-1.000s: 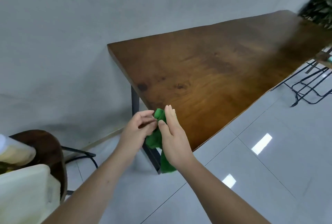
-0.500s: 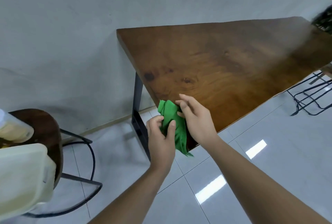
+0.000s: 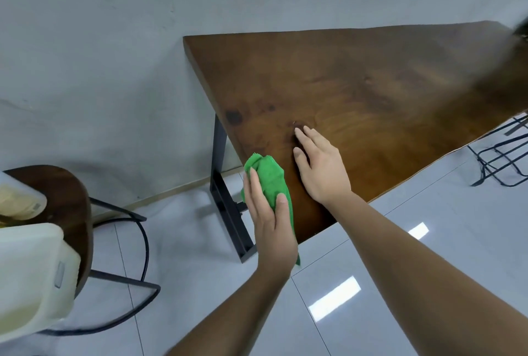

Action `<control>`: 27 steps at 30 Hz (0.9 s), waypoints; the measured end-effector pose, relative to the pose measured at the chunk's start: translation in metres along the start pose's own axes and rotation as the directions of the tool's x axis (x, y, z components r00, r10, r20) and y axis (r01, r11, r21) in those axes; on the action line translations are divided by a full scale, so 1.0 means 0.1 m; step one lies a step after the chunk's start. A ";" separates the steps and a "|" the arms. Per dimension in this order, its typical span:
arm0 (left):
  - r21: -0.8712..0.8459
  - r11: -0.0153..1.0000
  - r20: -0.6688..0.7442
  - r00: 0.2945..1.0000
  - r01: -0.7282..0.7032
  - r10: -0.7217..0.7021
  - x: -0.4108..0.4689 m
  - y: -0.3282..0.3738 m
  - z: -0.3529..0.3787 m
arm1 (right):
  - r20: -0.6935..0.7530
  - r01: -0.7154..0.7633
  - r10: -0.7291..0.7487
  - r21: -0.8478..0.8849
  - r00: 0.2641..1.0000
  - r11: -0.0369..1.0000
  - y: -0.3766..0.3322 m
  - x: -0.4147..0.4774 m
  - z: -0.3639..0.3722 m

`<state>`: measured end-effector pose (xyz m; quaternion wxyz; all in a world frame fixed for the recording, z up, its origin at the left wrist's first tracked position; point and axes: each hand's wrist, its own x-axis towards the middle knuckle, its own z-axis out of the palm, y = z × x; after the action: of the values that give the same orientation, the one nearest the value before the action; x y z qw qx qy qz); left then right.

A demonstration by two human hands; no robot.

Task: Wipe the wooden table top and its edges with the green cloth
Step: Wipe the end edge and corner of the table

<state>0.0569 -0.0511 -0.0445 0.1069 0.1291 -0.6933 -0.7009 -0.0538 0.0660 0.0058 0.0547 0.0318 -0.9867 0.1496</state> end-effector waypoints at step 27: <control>0.005 1.000 -0.039 0.999 0.023 -0.023 4.39 0.20 -0.30 | -0.041 -0.045 0.043 -0.051 0.998 0.998 0.09 0.07 0.15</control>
<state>-0.3477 -0.2239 -0.0386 0.1120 0.1511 -0.6914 -0.6975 -0.0628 0.0695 -0.0102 0.0721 0.0057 -0.9895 0.1255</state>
